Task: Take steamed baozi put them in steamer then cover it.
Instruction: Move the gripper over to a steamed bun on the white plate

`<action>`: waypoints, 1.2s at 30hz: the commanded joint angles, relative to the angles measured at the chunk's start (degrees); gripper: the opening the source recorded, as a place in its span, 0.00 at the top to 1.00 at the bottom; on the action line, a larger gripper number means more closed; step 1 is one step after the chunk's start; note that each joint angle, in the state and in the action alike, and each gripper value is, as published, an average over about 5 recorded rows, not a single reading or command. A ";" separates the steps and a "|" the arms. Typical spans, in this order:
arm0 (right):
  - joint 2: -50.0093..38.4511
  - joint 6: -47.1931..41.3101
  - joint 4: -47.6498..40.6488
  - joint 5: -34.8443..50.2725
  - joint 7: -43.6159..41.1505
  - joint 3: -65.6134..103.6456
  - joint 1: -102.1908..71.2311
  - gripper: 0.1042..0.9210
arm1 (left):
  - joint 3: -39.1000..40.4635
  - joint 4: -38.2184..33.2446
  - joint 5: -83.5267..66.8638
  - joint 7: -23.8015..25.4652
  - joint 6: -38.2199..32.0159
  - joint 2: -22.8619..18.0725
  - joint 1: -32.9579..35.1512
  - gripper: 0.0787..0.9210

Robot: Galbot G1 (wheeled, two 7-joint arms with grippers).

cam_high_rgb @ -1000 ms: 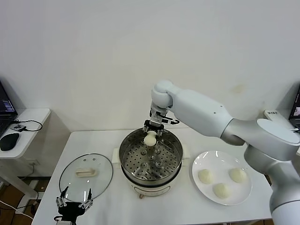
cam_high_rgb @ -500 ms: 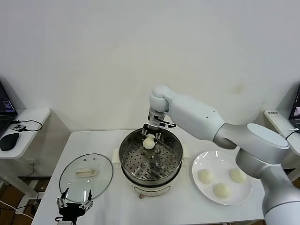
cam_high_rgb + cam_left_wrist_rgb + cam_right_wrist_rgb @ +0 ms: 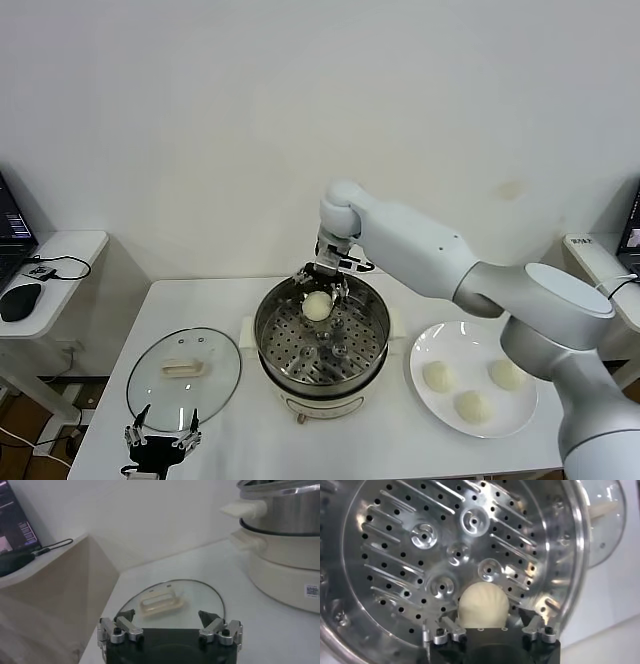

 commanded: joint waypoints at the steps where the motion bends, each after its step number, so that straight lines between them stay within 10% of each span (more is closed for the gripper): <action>1: -3.25 -6.34 3.60 8.53 -1.46 1.18 2.26 0.12 | 0.07 0.02 -0.02 0.02 0.07 0.10 0.10 0.12; 18: -34.88 -57.31 25.11 28.47 -0.86 4.21 7.32 0.12 | 0.02 -4.99 -2.51 0.92 1.32 2.05 1.61 0.12; 36: -48.89 -57.07 34.99 11.99 0.75 11.09 -13.13 0.12 | 1.08 -5.65 -2.98 0.96 1.42 1.92 2.30 0.12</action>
